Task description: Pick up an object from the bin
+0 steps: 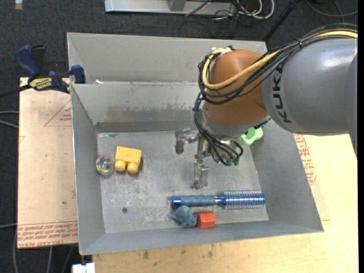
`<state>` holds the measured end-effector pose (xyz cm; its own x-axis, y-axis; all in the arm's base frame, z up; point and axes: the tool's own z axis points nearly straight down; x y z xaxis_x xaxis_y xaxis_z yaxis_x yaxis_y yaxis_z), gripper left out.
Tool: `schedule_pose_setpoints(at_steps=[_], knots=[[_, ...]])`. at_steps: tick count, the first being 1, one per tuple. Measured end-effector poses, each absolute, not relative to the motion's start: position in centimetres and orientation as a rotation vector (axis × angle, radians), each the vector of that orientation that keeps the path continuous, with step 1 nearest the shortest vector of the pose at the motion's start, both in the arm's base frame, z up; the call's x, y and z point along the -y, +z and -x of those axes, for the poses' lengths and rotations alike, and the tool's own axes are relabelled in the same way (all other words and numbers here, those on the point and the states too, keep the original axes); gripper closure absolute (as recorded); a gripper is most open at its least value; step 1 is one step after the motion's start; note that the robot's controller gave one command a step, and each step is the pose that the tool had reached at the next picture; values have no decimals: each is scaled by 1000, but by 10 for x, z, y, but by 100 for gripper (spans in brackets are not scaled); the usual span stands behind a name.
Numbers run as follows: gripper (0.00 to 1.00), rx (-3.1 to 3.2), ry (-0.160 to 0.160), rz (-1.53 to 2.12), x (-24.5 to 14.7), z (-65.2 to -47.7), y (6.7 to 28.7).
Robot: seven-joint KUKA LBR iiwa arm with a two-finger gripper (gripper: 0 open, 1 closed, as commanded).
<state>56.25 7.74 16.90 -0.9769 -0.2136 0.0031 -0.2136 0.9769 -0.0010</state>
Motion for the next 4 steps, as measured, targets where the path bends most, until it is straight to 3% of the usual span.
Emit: schedule_pose_setpoints(at_steps=[1, 2, 3, 4], knots=[[0, 3078, -2, -628, -53, -487, 82], [100, 3078, -3, -628, -54, -488, 83], [100, 3080, 0, -675, -65, -502, 217], [100, 3117, -3, -342, -81, -491, 140]])
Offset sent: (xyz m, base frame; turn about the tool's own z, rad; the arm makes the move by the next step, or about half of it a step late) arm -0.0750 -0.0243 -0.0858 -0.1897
